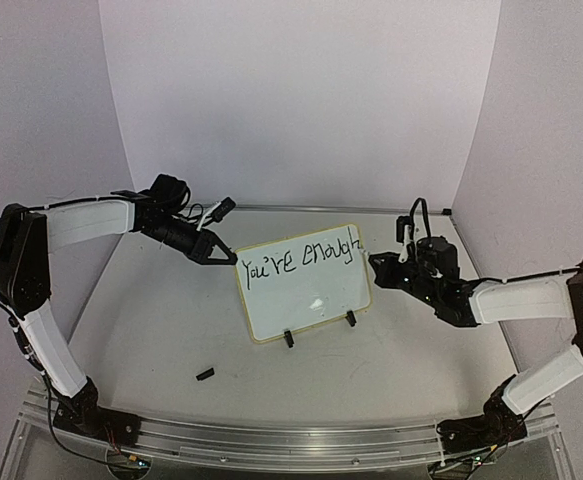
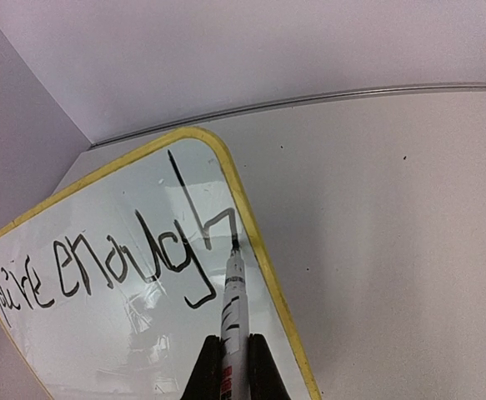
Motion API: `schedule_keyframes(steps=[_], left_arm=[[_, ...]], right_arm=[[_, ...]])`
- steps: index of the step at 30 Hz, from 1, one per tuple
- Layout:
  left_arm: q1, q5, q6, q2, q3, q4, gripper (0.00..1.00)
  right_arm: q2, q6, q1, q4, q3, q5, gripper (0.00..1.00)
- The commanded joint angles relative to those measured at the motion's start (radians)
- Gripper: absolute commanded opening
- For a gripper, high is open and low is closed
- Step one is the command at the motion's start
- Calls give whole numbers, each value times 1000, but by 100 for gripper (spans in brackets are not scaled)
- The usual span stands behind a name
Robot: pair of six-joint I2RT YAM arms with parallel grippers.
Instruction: Write a sentence on the whiteboard
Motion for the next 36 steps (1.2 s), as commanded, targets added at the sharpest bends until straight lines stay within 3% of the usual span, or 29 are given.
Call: schedule_keyframes(steps=[1,7,29,36], left_arm=[[-25,-66,55,0,21,-27,0],[-26,-67,55,-3,21,-27,0],[-28,-70,56,-3,19,-27,0],[-28,-73,57,-3,20,-29,0]], right_arm=[[-65,6,-2,-11,-17,-1,0],[-130,19,-2,-25,-50,-1,0],[-14,26,-2,11,-32,-20,0],[-56,25,-2,13,-45,-28,0]])
